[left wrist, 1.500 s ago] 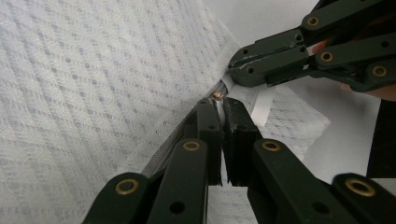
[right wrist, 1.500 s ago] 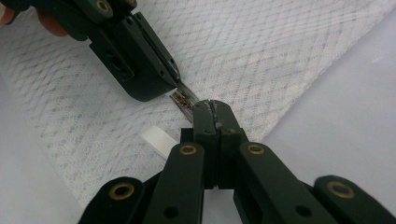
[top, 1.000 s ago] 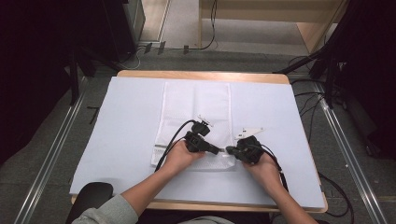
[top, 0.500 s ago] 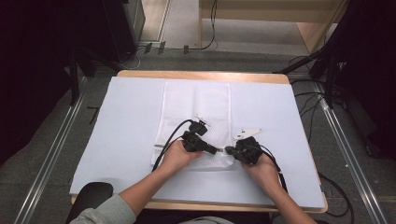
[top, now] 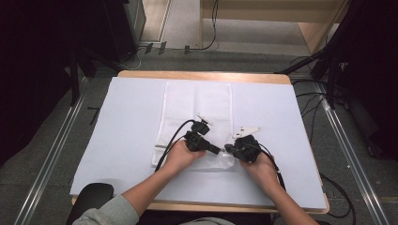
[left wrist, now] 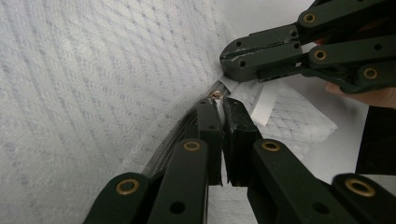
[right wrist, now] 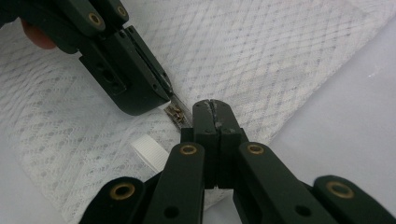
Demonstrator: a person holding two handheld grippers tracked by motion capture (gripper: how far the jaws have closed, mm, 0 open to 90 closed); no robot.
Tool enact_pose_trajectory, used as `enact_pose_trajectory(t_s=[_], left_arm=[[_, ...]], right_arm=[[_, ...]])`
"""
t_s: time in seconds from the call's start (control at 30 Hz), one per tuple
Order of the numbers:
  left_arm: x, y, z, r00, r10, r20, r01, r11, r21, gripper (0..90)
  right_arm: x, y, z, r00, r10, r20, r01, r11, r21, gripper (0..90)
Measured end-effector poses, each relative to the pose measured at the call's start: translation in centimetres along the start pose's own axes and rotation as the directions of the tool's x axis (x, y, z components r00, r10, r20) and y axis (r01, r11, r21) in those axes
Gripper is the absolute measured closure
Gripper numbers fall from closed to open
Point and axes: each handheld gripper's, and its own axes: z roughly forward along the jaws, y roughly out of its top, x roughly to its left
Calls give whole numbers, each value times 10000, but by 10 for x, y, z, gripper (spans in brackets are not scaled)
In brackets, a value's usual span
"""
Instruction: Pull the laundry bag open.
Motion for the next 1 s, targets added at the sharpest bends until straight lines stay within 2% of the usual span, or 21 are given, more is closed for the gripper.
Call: enact_pose_trajectory(t_s=[0.07,0.13,0.17,0.2,0.23,0.27,0.3,0.4,0.5,0.67,0.7,0.73,0.83,1.0], left_arm=[[1,0,-1,10000,91,13,-91,9999,58,885],[2,0,-2,10000,-7,16,7,9999,130,887],[3,0,-6,9997,116,-198,-113,9998,151,887],[7,0,-11,9996,54,-273,-47,9997,249,888],[13,-1,-18,9996,-106,-263,110,9998,143,887],[17,-3,-24,9996,-295,-23,295,9996,30,887],[20,-3,-28,9990,-421,173,419,9991,113,886],[16,-5,-29,9999,-147,-36,148,9997,172,884],[18,-6,-30,9997,-190,131,187,9996,230,884],[15,-8,-30,10000,-56,50,54,9995,297,884],[16,-8,-31,9998,-22,-198,28,9994,334,884],[19,-9,-34,9996,-6,-267,14,9995,323,884],[26,-13,-44,9998,-191,-102,194,9995,260,884],[23,-17,-51,9999,50,-128,-48,9998,181,884]], right_arm=[[2,-1,0,9996,-278,98,278,9996,-36,900],[3,-2,0,9988,-461,172,462,9989,-100,900],[4,-2,0,9987,-463,223,465,9989,-89,900],[4,-2,0,9987,-450,221,453,9989,-123,900],[4,-2,0,9989,-421,222,424,9990,-114,900],[4,-2,0,9986,-474,245,476,9988,-109,900],[3,-2,0,9987,-449,223,452,9989,-116,900],[3,-2,0,9987,-477,151,479,9988,-139,900],[3,-3,0,9983,-548,201,551,9984,-158,900],[1,-5,0,9987,-509,52,511,9980,-362,900],[1,-6,0,9987,-497,70,500,9981,-369,900],[2,-6,0,9983,-576,120,580,9976,-388,900],[2,-6,0,9977,-660,138,664,9971,-381,900],[2,-5,0,9969,-767,174,773,9963,-379,900]])
